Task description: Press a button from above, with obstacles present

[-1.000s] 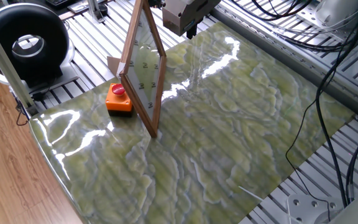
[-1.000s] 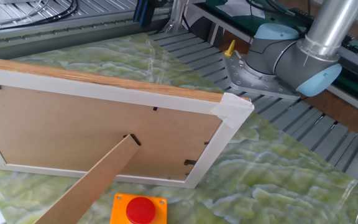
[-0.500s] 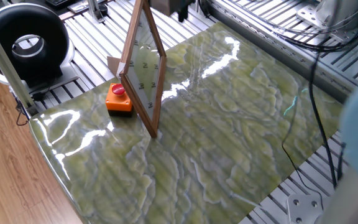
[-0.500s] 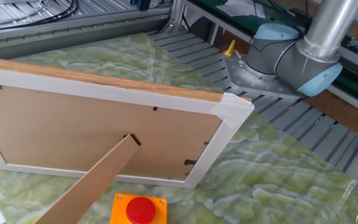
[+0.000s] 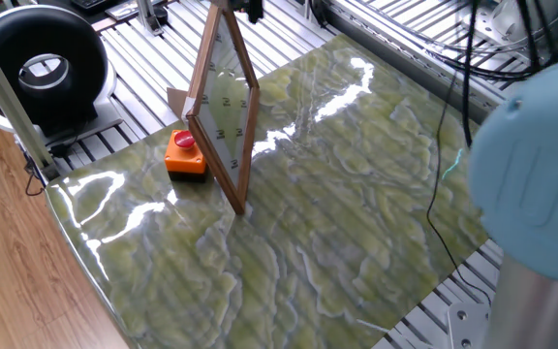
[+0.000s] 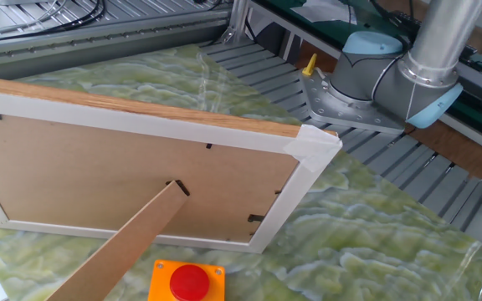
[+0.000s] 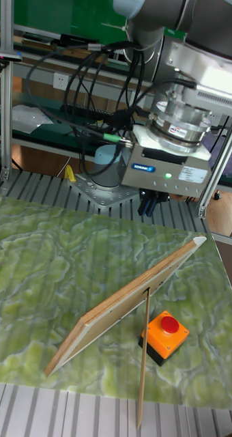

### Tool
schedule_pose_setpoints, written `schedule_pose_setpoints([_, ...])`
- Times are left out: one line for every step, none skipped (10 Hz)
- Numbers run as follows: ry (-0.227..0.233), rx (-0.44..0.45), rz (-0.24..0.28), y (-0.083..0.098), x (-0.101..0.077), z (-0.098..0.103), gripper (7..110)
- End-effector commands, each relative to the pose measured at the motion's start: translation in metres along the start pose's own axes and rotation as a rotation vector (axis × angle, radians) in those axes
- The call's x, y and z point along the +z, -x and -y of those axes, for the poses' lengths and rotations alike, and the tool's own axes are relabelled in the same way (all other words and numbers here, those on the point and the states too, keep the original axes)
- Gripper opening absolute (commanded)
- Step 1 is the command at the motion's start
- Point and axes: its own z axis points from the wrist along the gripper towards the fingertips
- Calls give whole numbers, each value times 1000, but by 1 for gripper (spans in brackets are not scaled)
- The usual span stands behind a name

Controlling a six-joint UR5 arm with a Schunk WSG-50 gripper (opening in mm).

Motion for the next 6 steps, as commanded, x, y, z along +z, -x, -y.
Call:
schedule_pose_setpoints([9,-25,-13,9,6,-9,7])
schedule_pose_setpoints([-16,-22,-26,5,6,-3,7])
schedule_pose_setpoints([-26,-25,-34,3,6,0,7])
schedule_pose_setpoints([-17,-60,-32,4,6,-3,7])
schedule_pose_setpoints([-18,-93,-14,9,6,-2,7])
schedule_pose_setpoints([-1,-147,6,13,6,-7,7])
